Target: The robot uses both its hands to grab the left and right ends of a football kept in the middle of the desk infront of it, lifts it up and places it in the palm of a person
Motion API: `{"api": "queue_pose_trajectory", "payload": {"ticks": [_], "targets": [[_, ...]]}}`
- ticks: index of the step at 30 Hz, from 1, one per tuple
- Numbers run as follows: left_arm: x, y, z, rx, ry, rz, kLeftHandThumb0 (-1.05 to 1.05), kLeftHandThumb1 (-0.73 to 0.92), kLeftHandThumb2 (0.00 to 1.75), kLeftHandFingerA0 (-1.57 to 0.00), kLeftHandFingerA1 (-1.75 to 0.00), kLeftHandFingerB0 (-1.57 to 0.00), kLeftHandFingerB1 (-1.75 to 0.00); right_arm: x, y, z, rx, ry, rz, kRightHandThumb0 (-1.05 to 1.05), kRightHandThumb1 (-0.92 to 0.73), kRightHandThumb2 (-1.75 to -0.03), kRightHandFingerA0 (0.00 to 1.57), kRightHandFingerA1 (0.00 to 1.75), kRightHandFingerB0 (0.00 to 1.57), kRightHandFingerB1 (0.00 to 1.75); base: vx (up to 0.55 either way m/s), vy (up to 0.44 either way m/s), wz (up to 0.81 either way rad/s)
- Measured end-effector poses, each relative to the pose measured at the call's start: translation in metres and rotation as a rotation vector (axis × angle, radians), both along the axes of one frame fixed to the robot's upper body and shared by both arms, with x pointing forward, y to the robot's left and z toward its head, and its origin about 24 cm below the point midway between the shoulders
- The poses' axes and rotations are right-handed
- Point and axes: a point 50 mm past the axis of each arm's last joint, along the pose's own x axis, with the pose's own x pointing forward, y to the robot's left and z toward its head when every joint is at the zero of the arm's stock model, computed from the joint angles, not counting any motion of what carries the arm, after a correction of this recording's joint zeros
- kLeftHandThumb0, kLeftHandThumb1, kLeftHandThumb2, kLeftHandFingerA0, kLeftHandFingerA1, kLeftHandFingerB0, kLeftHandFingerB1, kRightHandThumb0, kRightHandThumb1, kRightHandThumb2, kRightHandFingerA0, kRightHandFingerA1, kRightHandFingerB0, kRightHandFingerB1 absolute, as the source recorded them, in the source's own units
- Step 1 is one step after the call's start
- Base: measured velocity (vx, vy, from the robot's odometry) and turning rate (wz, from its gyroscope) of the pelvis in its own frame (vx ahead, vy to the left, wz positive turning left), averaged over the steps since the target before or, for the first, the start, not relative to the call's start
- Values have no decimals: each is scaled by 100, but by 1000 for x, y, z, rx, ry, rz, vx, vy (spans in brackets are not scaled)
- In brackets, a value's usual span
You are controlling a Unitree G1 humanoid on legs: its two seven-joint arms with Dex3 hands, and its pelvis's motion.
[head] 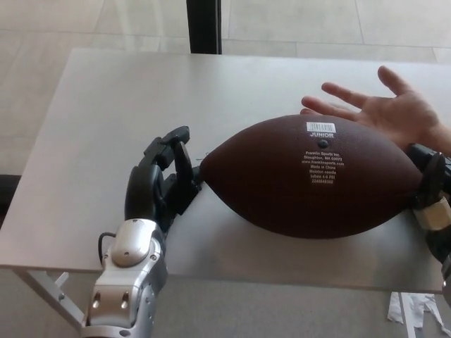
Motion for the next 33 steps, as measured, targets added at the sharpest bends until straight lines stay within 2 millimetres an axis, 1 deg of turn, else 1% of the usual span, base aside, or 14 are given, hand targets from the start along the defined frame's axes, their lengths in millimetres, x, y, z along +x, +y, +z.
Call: {"api": "queue_pose_trajectory", "payload": {"ticks": [3, 8, 9, 11, 12, 13, 17, 21, 22, 23, 24, 29, 30, 33], "targets": [[1, -2, 0, -3, 3, -2, -105, 92, 133, -42, -68, -16, -43, 0, 2, -1, -1, -8, 4, -101, -92, -82, 69, 54, 44, 37, 0, 0, 0], [4, -8, 0, -12, 10, -18, -105, 92, 97, -36, -64, -11, -28, 0, 2, -1, -7, -15, 6, -102, -92, -81, 73, 57, 40, 35, 0, 0, 0], [5, -9, 1, -15, 12, -26, -104, 87, 135, -36, -67, -6, -24, 1, 2, 0, -7, -17, 9, -104, -92, -78, 73, 56, 40, 35, 0, 0, 0], [6, -14, 1, -19, 17, -48, -105, 86, 135, -33, -66, -5, -23, 2, 2, 1, -6, -24, 20, -99, -80, -124, 61, 60, 29, 46, 0, 0, 0], [7, -17, 2, -21, 21, -66, -105, 92, 92, -37, -68, -9, -29, 3, 2, 3, -6, -30, 27, -105, -85, -127, 55, 58, 24, 44, 0, 0, 0], [7, -19, 2, -22, 25, -78, -102, 81, 131, -44, -73, -10, -20, 4, 2, 4, -7, -37, 35, -105, -92, -86, 55, 49, 18, 32, 0, 0, 0], [8, -27, 3, -18, 38, -123, -105, 92, 93, -64, -99, -3, -27, 7, 0, 14, -32, -74, 87, -104, -86, -130, 49, 58, 9, 15, 0, 0, 0], [9, -34, 4, 3, 46, -160, -94, 80, 131, -68, -102, -12, -14, 8, -5, 24, -87, -91, 142, -105, -92, -86, 49, 48, 0, 28, 0, 0, 0], [10, -36, 5, 8, 47, -170, -105, 92, 89, -70, -103, -6, -24, 8, -6, 26, -97, -95, 155, -104, -75, -127, 42, 59, 2, 8, 0, 0, 0], [11, -38, 5, 10, 51, -177, -87, 78, 129, -67, -96, 0, -22, 8, -7, 28, -101, -98, 164, -104, -73, -126, 42, 60, 2, 8, 0, 0, 0], [12, -39, 5, 13, 53, -184, -97, 83, 117, -76, -103, -10, -24, 8, -8, 30, -106, -99, 176, -105, -92, -81, 50, 50, 0, 20, 0, 0, 0], [15, -43, 7, 26, 66, -201, -74, 78, 125, -69, -98, 0, -30, 11, -7, 34, -114, -99, 223, -101, -77, -122, 53, 61, 2, 10, 0, 0, 0], [15, -44, 7, 28, 67, -202, -75, 80, 125, -70, -101, 0, -28, 12, -6, 35, -117, -100, 228, -105, -92, -78, 61, 48, 0, 21, 0, 0, 0], [16, -44, 6, 29, 77, -198, -91, 92, 83, -80, -132, -11, -31, 13, -3, 35, -126, -97, 246, -98, -74, -119, 59, 65, 2, 16, 0, 0, 0]]}}
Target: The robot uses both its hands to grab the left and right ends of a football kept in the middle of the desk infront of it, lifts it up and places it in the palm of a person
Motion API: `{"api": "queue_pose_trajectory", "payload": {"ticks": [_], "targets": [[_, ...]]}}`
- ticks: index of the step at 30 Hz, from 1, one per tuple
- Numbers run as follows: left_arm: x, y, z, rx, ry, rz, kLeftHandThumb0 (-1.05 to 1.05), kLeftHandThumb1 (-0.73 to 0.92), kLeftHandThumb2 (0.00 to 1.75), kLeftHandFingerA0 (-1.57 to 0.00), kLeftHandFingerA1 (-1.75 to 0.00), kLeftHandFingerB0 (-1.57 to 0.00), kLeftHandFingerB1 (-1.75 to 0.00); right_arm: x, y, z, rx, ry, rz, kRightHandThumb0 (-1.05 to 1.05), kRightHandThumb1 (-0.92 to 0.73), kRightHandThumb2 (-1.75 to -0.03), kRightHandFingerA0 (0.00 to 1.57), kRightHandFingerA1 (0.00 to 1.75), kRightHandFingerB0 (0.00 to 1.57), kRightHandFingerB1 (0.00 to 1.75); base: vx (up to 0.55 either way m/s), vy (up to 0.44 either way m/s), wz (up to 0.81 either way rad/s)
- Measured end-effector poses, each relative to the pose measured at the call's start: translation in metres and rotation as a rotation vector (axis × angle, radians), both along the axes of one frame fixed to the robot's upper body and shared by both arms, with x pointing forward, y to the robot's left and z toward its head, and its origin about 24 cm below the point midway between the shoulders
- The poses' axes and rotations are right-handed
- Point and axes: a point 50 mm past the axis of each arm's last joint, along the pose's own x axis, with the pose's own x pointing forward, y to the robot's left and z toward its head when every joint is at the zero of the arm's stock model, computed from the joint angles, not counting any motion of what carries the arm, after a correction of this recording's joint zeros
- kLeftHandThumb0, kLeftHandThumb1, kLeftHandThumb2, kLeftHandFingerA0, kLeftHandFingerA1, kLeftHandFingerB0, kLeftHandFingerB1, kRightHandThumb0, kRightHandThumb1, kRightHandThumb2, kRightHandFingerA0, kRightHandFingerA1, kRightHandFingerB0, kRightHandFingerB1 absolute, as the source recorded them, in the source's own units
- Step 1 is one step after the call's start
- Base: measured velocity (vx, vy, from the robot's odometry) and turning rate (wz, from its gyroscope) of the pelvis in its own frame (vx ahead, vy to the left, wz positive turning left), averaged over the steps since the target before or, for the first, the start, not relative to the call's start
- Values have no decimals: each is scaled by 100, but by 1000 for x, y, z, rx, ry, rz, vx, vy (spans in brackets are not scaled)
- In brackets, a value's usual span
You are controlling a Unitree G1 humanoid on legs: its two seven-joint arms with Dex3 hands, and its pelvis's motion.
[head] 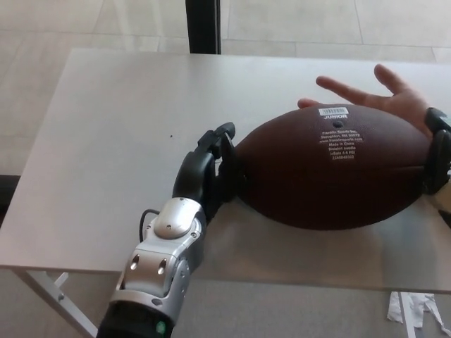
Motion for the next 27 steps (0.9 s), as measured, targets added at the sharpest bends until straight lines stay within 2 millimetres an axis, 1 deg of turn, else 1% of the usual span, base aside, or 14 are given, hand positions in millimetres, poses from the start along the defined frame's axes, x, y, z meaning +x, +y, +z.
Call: {"api": "queue_pose_trajectory", "payload": {"ticks": [4, 5, 6, 8, 10, 11, 12, 17, 22, 23, 24, 25, 26, 27], "targets": [[0, -1, -3, -60, 36, 69, -92, 92, 85, -83, -146, -16, -37, 2, 4, -6, 9, 22, 4, -104, -74, -117, 69, 70, 7, 33, 0, 0, 0], [1, 0, -3, -65, 40, 85, -102, 92, 113, -94, -145, -3, -33, 3, 5, -8, 15, 28, 4, -104, -92, -73, 82, 74, 11, 36, 0, 0, 0], [1, 0, -3, -67, 42, 95, -88, 83, 123, -92, -132, 0, -15, 3, 6, -10, 19, 34, 3, -103, -92, -73, 85, 70, 13, 35, 0, 0, 0], [2, -1, -2, -67, 46, 110, -88, 83, 123, -92, -132, 0, -15, 4, 6, -14, 20, 50, 1, -103, -92, -73, 85, 70, 13, 35, 0, 0, 0], [2, -1, -2, -64, 46, 121, -91, 86, 121, -101, -142, -7, -15, 4, 7, -17, 23, 58, 0, -102, -92, -74, 92, 70, 16, 36, 0, 0, 0], [3, -2, -1, -64, 44, 129, -72, 88, 75, -94, -172, -28, -70, 4, 7, -18, 27, 58, -2, -96, -92, -71, 94, 89, 23, 37, 0, 0, 0], [3, -2, 0, -67, 41, 142, -54, 88, 66, -89, -175, -45, -78, 4, 7, -19, 30, 56, -4, -91, -92, -67, 106, 110, 32, 40, 0, 0, 0], [5, -2, 3, -62, 30, 197, -19, 92, 69, -85, -175, -41, -50, 5, 9, -22, 73, 45, -17, -80, -85, -66, 115, 150, 45, 45, 0, 0, 0], [6, -1, 2, -49, 15, 240, -14, 92, 74, -82, -175, -66, -61, 7, 11, -21, 102, 29, -18, -55, -78, -71, 113, 172, 54, 49, 0, 0, 0], [6, -1, 2, -46, 13, 248, -12, 92, 73, -85, -175, -72, -84, 7, 12, -21, 106, 27, -18, -43, -78, -63, 114, 175, 65, 51, 0, 0, 0], [6, 0, 1, -41, 12, 257, -8, 91, 81, -107, -175, -70, -114, 7, 13, -21, 117, 24, -20, -39, -80, -64, 115, 175, 73, 57, 0, 0, 0], [6, 0, 1, -31, 11, 265, -6, 86, 92, -82, -175, -62, -151, 7, 14, -21, 130, 21, -24, -34, -76, -71, 115, 175, 82, 67, 0, 0, 0], [5, -1, 1, -20, 9, 269, -5, 85, 101, -89, -175, -68, -173, 7, 14, -22, 141, 19, -29, -28, -63, -91, 112, 175, 96, 88, 0, 0, 0], [5, -2, 1, -8, 7, 274, -5, 83, 109, -91, -175, -69, -175, 7, 14, -22, 153, 16, -33, -26, -59, -100, 112, 175, 97, 102, 0, 0, 0]]}}
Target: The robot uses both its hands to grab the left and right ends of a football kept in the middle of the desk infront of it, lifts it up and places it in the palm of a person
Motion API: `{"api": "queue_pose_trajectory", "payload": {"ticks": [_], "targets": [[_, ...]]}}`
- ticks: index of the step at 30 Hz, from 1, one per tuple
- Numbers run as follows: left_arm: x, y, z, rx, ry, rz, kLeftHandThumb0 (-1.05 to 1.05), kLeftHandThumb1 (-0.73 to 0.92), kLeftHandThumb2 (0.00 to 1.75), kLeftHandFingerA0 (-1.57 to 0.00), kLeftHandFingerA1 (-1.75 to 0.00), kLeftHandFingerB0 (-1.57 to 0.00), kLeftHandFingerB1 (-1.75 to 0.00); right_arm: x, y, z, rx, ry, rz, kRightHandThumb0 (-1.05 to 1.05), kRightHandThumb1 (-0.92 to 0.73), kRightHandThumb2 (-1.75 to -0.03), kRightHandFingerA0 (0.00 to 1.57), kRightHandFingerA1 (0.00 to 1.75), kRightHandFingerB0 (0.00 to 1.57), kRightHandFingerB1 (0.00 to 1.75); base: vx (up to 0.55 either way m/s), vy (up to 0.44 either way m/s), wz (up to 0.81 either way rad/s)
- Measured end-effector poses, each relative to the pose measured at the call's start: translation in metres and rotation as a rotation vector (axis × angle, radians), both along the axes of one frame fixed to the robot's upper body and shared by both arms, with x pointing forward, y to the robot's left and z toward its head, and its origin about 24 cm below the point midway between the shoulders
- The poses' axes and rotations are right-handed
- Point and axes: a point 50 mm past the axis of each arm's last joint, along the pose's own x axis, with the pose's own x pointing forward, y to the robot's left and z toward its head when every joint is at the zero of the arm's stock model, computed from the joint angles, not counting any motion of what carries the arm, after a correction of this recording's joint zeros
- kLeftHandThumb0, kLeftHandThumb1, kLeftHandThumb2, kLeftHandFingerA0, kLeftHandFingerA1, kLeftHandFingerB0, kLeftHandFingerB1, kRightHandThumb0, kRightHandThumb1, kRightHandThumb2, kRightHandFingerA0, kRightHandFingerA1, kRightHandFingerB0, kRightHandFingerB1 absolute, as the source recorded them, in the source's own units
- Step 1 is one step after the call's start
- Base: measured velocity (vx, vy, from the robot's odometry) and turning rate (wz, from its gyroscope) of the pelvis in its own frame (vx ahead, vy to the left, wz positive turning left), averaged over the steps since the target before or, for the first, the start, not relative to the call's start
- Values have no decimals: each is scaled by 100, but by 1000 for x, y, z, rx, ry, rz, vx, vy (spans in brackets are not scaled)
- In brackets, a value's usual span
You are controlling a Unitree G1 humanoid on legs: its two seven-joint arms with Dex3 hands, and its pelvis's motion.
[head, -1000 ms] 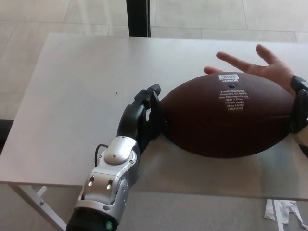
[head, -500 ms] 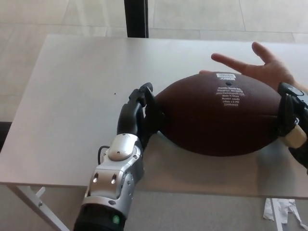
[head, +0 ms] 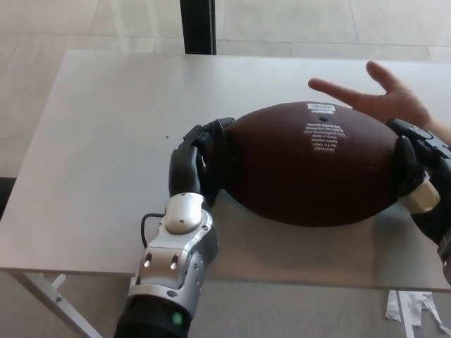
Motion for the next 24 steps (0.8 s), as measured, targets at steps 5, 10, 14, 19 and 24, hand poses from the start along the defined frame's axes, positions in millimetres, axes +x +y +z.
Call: {"api": "queue_pose_trajectory", "payload": {"ticks": [5, 10, 14, 19, 24], "targets": [[-1, -2, -1, 25, 3, 0, -9, 89, 94, -86, -175, -57, -175, 0, 0, -2, 20, -8, -16, -24, -45, -143, 116, 173, 99, 154, 0, 0, 0], [-2, -3, -4, 40, 10, 1, -16, 91, 84, -89, -175, -50, -175, -1, -1, -3, 40, -9, -30, -28, -57, -126, 113, 175, 85, 167, 0, 0, 0], [-1, -4, -2, 42, 4, 3, -16, 89, 88, -89, -175, -52, -175, -1, 1, -5, 66, -10, -57, -31, -56, -131, 108, 175, 81, 167, 0, 0, 0], [0, -4, 0, 35, -3, 6, -17, 91, 83, -85, -175, -49, -175, -5, 6, -9, 85, -25, -109, -29, -55, -128, 108, 175, 83, 167, 0, 0, 0], [0, -3, 1, 13, -11, 15, -30, 92, 66, -72, -175, -37, -141, -5, 10, -10, 85, -38, -166, -28, -58, -118, 107, 175, 73, 174, 0, 0, 0]]}}
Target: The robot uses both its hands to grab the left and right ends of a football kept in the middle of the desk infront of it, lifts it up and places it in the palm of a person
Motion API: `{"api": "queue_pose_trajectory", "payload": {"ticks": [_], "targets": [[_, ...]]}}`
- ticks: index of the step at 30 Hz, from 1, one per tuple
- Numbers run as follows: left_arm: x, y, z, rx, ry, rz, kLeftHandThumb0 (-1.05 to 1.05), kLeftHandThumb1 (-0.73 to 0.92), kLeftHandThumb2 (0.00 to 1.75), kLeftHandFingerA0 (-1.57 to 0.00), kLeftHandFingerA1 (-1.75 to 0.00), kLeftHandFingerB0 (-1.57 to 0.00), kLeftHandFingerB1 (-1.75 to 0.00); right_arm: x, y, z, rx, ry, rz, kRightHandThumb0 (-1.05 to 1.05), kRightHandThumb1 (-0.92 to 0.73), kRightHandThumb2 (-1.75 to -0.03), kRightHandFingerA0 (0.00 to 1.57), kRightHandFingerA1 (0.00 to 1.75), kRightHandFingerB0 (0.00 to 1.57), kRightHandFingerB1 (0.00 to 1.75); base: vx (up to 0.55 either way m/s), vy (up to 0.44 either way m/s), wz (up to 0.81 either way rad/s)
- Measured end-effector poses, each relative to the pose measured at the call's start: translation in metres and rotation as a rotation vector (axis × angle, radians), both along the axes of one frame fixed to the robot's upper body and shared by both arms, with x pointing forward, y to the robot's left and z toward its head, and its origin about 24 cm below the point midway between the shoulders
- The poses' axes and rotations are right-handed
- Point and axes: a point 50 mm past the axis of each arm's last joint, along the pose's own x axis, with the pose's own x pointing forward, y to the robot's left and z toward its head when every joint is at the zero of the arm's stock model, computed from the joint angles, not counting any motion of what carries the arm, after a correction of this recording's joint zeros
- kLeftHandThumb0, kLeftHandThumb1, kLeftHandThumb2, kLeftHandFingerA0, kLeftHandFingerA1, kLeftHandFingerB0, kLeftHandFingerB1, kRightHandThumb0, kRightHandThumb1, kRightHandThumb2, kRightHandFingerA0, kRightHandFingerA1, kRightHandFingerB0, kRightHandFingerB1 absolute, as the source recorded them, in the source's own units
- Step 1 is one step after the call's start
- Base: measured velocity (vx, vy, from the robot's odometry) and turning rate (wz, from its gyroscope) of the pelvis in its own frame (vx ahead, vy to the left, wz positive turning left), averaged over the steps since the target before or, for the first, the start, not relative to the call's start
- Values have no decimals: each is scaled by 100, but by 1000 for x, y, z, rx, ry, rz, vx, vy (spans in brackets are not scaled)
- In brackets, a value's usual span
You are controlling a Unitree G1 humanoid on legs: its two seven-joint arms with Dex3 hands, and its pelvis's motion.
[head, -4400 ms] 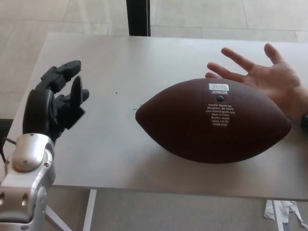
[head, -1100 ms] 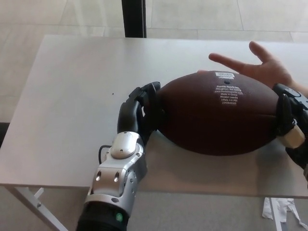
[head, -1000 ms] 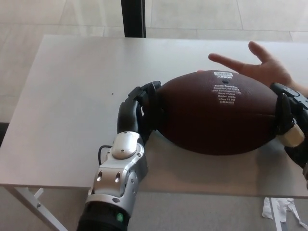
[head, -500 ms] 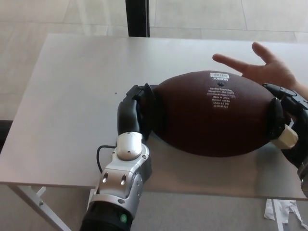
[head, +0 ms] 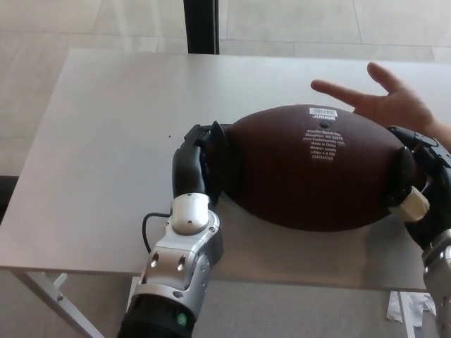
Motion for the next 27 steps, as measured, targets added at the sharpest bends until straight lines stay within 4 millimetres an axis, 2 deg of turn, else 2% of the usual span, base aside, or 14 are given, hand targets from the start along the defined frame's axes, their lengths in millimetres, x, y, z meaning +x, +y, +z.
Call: {"api": "queue_pose_trajectory", "payload": {"ticks": [2, 3, 4, 5, 6, 9, 12, 18, 19, 20, 21, 22, 26, 27], "targets": [[0, 1, 0, -5, -2, 8, -29, 92, 68, -63, -175, -40, -105, 0, 2, -1, -2, -3, -22, -26, -57, -122, 105, 175, 73, 168, 0, 0, 0], [1, 1, 0, -5, -3, 13, -29, 92, 64, -73, -173, -41, -115, 0, 3, -1, -1, -4, -31, -25, -58, -122, 104, 175, 73, 166, 0, 0, 0], [1, 1, 0, -4, -5, 21, -27, 92, 70, -72, -175, -45, -149, 0, 5, -1, 2, -7, -43, -23, -53, -135, 102, 175, 72, 168, 0, 0, 0], [1, 1, 0, -3, -7, 26, -27, 92, 70, -72, -175, -45, -149, 1, 6, -1, 3, -9, -53, -23, -53, -135, 102, 175, 72, 168, 0, 0, 0], [1, 1, 0, -3, -9, 33, -21, 89, 80, -77, -175, -48, -169, 2, 6, 0, 0, -12, -62, -20, -48, -141, 99, 175, 75, 166, 0, 0, 0], [3, 2, 1, -1, -16, 52, -19, 87, 82, -79, -175, -59, -174, 9, 9, 8, -12, -38, -89, -21, -45, -138, 98, 175, 75, 165, 0, 0, 0], [7, 4, 3, 3, -21, 73, -17, 77, 92, -83, -175, -64, -163, 18, 13, 19, -18, -73, -113, -22, -48, -128, 98, 175, 79, 163, 0, 0, 0], [12, 10, 5, 8, -20, 105, -18, 59, 100, -92, -168, -81, -146, 38, 22, 52, -15, -183, -136, -17, -42, -143, 98, 175, 82, 156, 0, 0, 0], [13, 11, 5, 7, -18, 110, -26, 56, 107, -118, -133, -94, -116, 41, 24, 58, -13, -200, -139, -18, -43, -141, 99, 175, 82, 155, 0, 0, 0], [13, 12, 5, 8, -17, 112, -26, 56, 107, -118, -133, -94, -116, 43, 25, 61, -11, -209, -140, -18, -43, -141, 99, 175, 82, 155, 0, 0, 0], [14, 13, 5, 9, -15, 116, -14, 61, 98, -97, -165, -82, -135, 44, 25, 65, -10, -219, -143, -17, -44, -140, 99, 175, 81, 155, 0, 0, 0], [14, 14, 5, 9, -14, 118, -22, 67, 92, -90, -150, -75, -107, 45, 26, 66, -9, -223, -143, -15, -42, -145, 100, 175, 83, 155, 0, 0, 0], [17, 17, 7, 19, -11, 122, -24, 64, 83, -94, -138, -80, -101, 51, 29, 80, -5, -261, -149, -14, -43, -142, 101, 175, 86, 154, 0, 0, 0], [18, 18, 8, 23, -12, 122, -24, 62, 87, -93, -142, -78, -113, 52, 30, 83, -4, -268, -150, -16, -42, -136, 101, 175, 86, 157, 0, 0, 0]]}}
